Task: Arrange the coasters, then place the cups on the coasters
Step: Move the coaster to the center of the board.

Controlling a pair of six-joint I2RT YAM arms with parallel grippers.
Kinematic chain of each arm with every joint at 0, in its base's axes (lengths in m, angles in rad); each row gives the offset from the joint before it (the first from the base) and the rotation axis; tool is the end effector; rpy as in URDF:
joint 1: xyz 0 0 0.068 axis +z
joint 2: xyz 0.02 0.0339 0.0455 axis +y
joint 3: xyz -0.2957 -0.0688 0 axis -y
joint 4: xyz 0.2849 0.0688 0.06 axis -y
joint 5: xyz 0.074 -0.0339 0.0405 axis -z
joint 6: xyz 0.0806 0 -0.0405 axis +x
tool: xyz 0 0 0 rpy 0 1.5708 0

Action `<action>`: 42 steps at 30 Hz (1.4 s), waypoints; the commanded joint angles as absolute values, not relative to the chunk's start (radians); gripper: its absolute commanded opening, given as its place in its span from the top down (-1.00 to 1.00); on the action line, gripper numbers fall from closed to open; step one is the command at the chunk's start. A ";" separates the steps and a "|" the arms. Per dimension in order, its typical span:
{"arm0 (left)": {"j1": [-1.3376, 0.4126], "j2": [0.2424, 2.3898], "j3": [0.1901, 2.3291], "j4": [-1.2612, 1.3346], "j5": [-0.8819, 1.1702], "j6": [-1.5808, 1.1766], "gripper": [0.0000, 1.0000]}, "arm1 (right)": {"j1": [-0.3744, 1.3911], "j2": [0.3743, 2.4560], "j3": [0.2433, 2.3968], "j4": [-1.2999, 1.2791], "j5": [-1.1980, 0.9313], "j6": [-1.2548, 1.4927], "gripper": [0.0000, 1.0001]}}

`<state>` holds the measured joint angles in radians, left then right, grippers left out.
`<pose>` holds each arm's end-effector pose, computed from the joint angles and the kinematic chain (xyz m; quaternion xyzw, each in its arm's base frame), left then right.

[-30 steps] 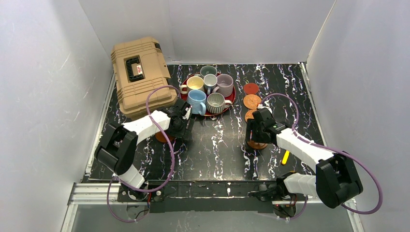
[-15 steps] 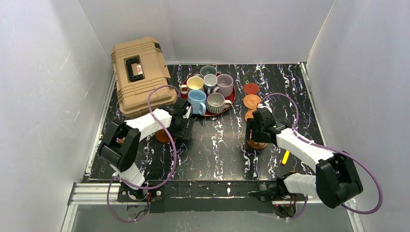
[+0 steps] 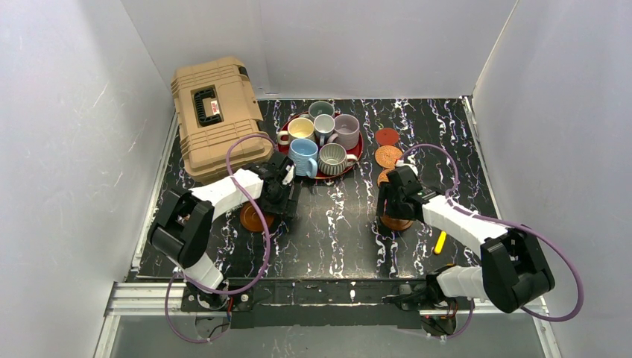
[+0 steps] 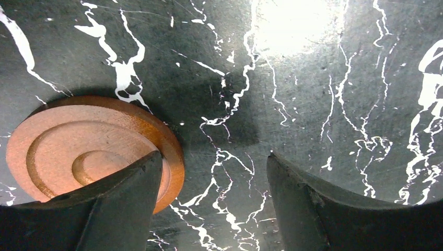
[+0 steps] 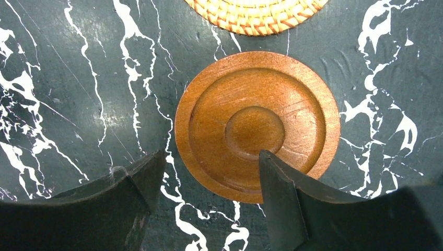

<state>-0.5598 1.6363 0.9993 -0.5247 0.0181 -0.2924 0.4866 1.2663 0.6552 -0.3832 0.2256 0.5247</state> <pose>0.3090 -0.1954 0.1455 0.1323 0.9701 -0.0920 0.1813 0.2579 0.1161 0.1534 0.0501 0.9519 0.0424 0.2994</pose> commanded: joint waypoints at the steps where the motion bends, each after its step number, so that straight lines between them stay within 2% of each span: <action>1: -0.581 1.615 0.961 -0.555 0.145 -0.328 -0.40 | 0.491 1.284 0.675 -0.314 0.233 0.529 -0.47; 9: -0.600 1.614 0.960 -0.532 0.202 -0.332 -0.37 | 0.491 1.340 0.684 -0.280 0.264 0.531 -0.45; 42: -0.650 1.533 0.946 -0.491 0.208 -0.341 -0.37 | 0.482 1.476 0.712 -0.206 0.365 0.547 -0.44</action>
<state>-0.6437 1.5734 0.9432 -0.4786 0.1883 -0.3408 0.4873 1.4322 0.6983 -0.2413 0.3538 0.5285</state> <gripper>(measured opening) 0.683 0.723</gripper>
